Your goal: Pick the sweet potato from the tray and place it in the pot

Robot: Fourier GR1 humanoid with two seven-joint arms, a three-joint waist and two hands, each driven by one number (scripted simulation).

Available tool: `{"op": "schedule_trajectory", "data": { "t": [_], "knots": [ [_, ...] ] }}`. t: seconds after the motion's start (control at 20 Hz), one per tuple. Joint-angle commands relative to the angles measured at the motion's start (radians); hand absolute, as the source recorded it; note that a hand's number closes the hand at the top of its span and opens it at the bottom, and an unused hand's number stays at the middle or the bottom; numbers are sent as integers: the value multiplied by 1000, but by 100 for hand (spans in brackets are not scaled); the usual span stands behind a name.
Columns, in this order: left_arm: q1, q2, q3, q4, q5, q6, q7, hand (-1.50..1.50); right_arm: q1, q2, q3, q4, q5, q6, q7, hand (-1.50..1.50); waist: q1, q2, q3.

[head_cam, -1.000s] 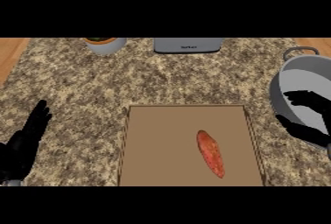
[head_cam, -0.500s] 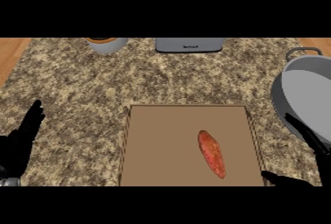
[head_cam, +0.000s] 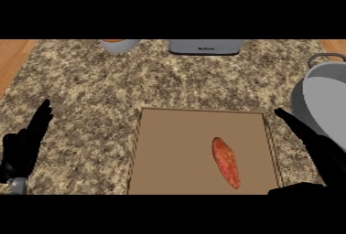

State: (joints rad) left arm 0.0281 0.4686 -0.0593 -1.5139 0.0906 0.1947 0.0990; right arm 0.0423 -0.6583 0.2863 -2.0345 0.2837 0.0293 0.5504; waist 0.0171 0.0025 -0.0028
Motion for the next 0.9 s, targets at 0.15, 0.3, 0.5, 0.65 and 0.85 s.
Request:
{"op": "schedule_trajectory", "data": {
  "t": [0.15, 0.3, 0.5, 0.65, 0.85],
  "knots": [
    [-10, -25, -16, 19, -23, 0, -29, 0, -200, -26, 142, 88, -92, 305, 300, -150, 23, 5, -1],
    [-59, 4, -1, -27, -19, -6, 66, 0, -341, 75, 182, 155, -158, 375, 453, -150, 20, 3, 1],
    [2, 6, 21, 10, -14, -46, -12, 0, -437, 176, 198, 210, -231, 427, 594, -150, 6, -1, 1],
    [37, -25, 29, -23, -27, -31, -12, 0, -409, 172, 187, 238, -225, 451, 532, -150, -8, -3, 2],
    [24, -74, 23, 65, -50, -13, -72, 0, -433, 200, 244, 248, -201, 451, 592, -150, -14, -4, 2]
  ]
}}
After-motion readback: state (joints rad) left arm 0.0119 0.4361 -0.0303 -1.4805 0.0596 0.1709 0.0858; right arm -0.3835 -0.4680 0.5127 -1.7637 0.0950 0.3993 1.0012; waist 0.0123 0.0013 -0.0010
